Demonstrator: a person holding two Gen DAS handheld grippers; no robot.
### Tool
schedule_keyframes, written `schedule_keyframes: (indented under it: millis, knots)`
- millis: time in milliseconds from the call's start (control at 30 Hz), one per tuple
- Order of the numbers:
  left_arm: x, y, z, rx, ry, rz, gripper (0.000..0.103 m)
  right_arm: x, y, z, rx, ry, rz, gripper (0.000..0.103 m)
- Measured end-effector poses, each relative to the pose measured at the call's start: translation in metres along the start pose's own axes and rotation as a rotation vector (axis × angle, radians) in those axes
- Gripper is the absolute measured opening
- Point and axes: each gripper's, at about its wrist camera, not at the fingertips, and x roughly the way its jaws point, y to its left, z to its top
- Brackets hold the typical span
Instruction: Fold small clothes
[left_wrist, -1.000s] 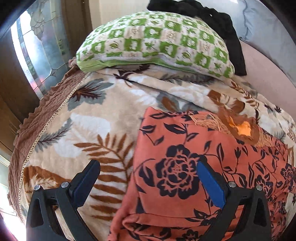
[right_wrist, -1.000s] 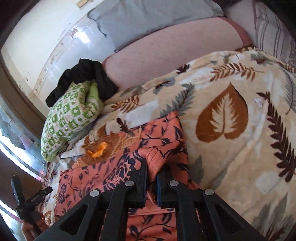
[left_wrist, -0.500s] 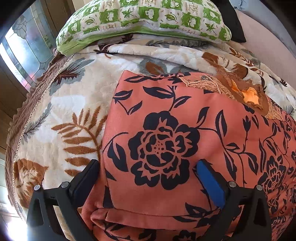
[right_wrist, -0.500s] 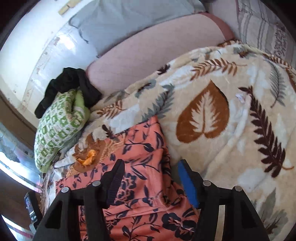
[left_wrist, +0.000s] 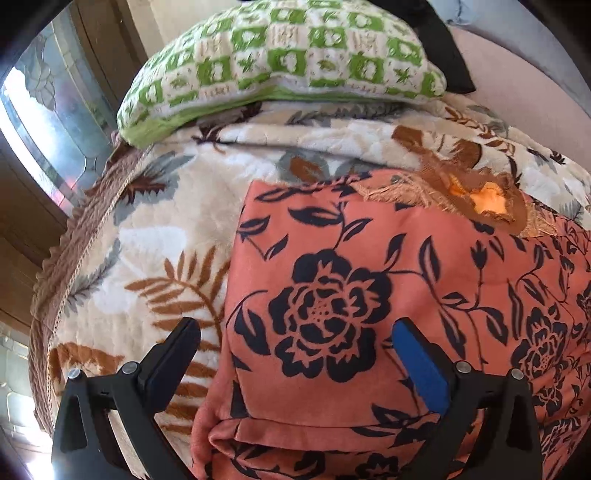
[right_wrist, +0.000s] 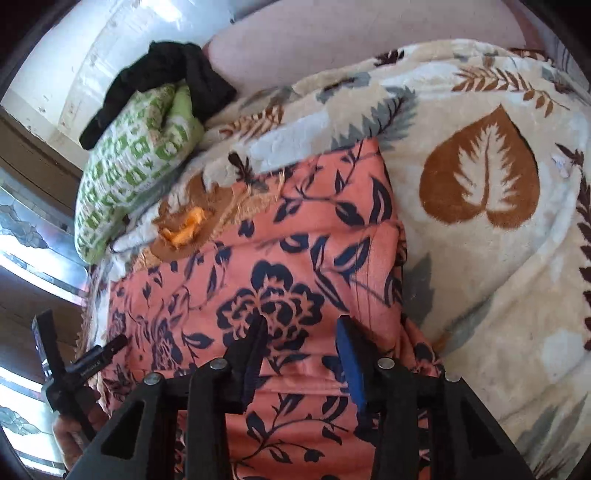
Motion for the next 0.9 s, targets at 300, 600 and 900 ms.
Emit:
schedule_keyframes:
  millis: [300,600,900]
  knots:
    - [0.015,-0.037,-0.011,0.101,0.079,-0.058,0.103,0.025,-0.026,0.010,0.079,0.000,0.016,0.042]
    - [-0.010,-0.039,-0.007,0.081,-0.010,-0.183,0.103,0.019,0.028,-0.004,-0.066,-0.004,0.146,0.044]
    - [0.009,-0.064,-0.025,0.157,0.024,-0.106,0.103,0.063,0.046,-0.036,-0.119,0.202,0.149,0.047]
